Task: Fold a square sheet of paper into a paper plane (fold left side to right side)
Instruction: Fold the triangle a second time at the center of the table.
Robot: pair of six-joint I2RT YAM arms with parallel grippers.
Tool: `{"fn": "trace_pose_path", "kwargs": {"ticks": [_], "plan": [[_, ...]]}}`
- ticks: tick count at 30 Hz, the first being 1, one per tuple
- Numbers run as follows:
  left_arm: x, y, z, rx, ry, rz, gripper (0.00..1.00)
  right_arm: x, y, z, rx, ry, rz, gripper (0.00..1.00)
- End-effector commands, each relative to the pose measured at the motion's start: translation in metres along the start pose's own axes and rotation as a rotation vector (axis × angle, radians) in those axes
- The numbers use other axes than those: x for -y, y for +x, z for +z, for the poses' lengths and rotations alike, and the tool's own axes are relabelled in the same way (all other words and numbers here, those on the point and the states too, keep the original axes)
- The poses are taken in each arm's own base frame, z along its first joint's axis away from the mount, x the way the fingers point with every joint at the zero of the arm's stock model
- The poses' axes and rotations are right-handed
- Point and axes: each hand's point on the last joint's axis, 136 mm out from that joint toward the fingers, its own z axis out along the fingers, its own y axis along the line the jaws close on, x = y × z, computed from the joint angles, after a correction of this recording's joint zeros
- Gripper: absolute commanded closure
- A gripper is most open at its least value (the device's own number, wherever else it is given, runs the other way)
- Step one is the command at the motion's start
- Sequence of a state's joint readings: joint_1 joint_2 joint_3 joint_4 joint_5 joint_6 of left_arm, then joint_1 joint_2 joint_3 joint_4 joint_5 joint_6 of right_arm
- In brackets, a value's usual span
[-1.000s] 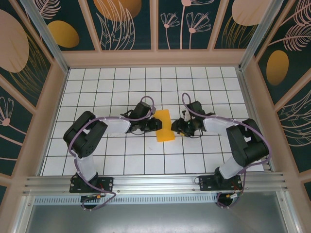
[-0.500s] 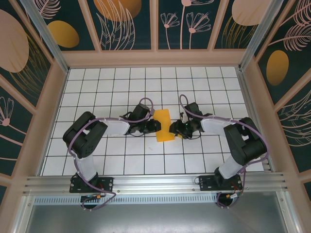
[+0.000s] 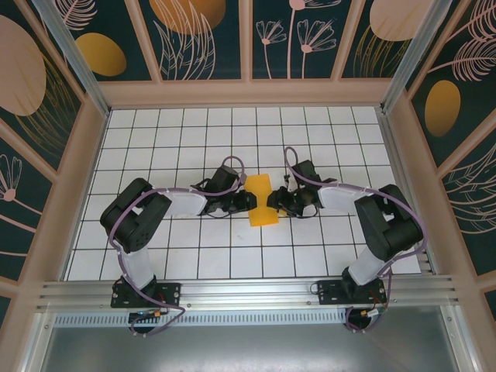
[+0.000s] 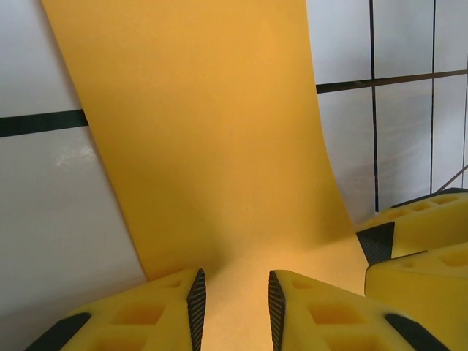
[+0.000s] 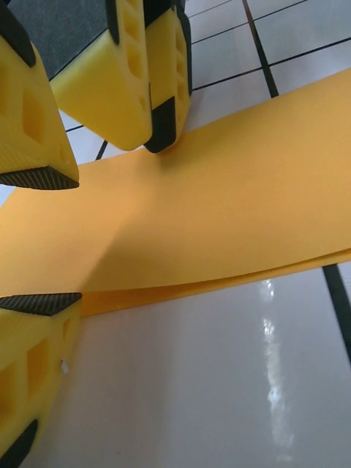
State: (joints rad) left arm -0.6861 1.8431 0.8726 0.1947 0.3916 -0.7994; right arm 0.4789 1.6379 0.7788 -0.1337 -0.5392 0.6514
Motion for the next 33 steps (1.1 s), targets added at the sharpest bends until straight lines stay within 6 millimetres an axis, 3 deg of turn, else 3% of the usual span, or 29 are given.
{"fn": "trace_pose_path", "kwargs": {"ticks": [1, 13, 20, 24, 28, 33], "plan": [[-0.007, 0.006, -0.004, -0.011, -0.016, -0.022, 0.67, -0.018, -0.012, 0.0, 0.016, -0.059, -0.01, 0.56], [0.014, -0.005, -0.027, 0.079, 0.049, 0.065, 0.61, -0.02, -0.017, 0.009, -0.014, -0.097, 0.031, 0.56], [0.044, -0.002, -0.065, 0.167, 0.173, 0.204, 0.53, -0.032, -0.021, 0.007, -0.015, -0.142, 0.036, 0.56], [0.048, 0.008, -0.081, 0.212, 0.139, 0.296, 0.5, -0.041, -0.025, 0.001, -0.005, -0.162, 0.03, 0.56], [0.061, 0.025, -0.08, 0.213, 0.12, 0.381, 0.47, -0.048, -0.026, -0.004, -0.001, -0.174, 0.028, 0.57], [0.073, 0.041, -0.064, 0.192, 0.09, 0.433, 0.45, -0.056, -0.027, -0.007, -0.001, -0.191, 0.032, 0.57]]}}
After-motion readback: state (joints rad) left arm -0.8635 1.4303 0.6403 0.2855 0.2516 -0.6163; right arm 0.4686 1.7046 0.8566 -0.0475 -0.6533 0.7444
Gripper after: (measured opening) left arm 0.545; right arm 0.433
